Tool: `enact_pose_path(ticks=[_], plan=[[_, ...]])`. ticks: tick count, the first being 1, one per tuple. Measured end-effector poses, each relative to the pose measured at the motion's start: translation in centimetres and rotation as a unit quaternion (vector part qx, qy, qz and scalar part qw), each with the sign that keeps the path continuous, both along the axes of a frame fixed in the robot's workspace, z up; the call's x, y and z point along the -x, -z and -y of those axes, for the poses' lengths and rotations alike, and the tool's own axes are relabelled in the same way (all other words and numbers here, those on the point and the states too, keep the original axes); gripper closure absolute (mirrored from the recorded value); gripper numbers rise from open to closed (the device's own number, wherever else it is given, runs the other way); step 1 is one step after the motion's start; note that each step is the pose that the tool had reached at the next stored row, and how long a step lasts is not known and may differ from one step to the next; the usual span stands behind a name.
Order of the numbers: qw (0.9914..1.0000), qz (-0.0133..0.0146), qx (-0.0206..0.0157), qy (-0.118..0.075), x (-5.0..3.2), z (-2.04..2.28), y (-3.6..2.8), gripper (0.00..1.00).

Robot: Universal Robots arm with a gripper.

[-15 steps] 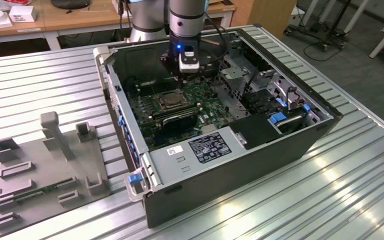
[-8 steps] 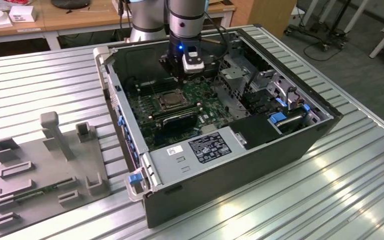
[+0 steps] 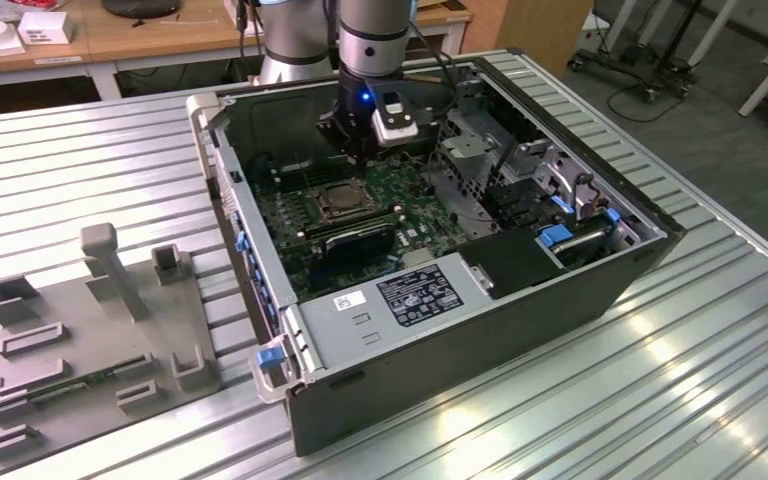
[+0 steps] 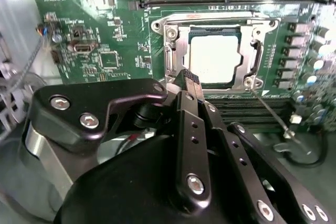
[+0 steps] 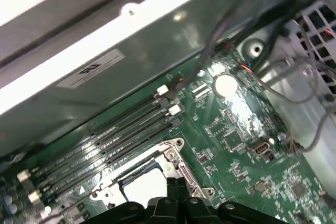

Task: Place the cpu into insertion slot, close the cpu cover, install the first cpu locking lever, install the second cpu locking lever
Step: 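Close the cpu cover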

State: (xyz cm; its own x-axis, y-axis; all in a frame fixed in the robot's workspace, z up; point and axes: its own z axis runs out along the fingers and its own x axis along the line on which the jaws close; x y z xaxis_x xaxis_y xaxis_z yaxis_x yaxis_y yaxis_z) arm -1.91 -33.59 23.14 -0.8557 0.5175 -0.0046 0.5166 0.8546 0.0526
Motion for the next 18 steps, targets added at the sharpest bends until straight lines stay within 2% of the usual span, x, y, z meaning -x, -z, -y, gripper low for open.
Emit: enact_pose_path(ticks=[2, 5, 9, 13, 16, 18], plan=[[0.99984, 0.0000, 0.0000, -0.018, 0.00, 0.00, 0.03, 0.90], [0.99899, 0.0000, 0.0000, -0.045, 0.00, 0.00, 0.07, 0.90], [0.99666, 0.0000, 0.0000, -0.082, 0.00, 0.00, 0.13, 0.90], [0.99307, 0.0000, 0.0000, -0.118, 0.00, 0.00, 0.19, 0.90], [0.98947, 0.0000, 0.0000, -0.145, 0.00, 0.00, 0.24, 0.90], [0.98666, 0.0000, 0.0000, -0.163, 0.00, 0.00, 0.28, 0.90]])
